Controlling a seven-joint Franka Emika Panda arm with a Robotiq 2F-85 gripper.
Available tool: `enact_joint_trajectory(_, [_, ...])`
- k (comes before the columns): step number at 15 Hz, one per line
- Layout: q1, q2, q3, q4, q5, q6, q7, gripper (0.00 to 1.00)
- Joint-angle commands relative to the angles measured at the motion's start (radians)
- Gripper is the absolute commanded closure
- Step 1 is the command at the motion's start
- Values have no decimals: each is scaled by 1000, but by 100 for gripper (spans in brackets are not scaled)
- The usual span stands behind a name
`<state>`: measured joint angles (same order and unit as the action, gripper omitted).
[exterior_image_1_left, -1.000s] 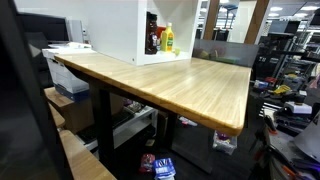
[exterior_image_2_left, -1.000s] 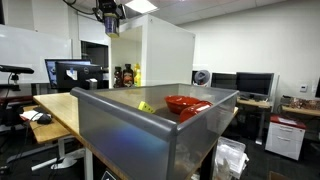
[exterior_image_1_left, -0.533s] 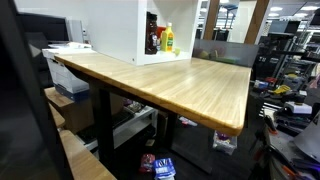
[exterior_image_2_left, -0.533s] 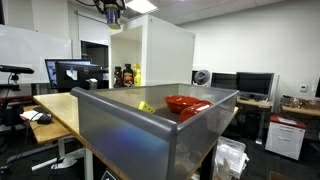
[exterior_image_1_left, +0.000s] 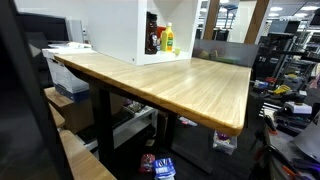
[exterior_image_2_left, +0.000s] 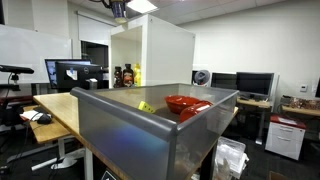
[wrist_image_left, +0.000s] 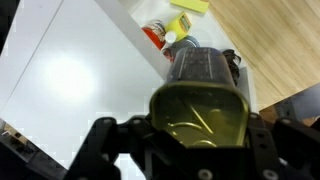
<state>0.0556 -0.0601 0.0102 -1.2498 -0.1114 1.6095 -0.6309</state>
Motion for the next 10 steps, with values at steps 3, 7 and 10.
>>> enact_joint_trajectory(3, [-9, 100, -21, 156, -14, 2, -75, 67])
enact_joint_trajectory(7, [-9, 181, -38, 244, -26, -4, -148, 67])
enact_joint_trajectory(10, [-4, 227, -44, 288, -40, -13, -180, 67])
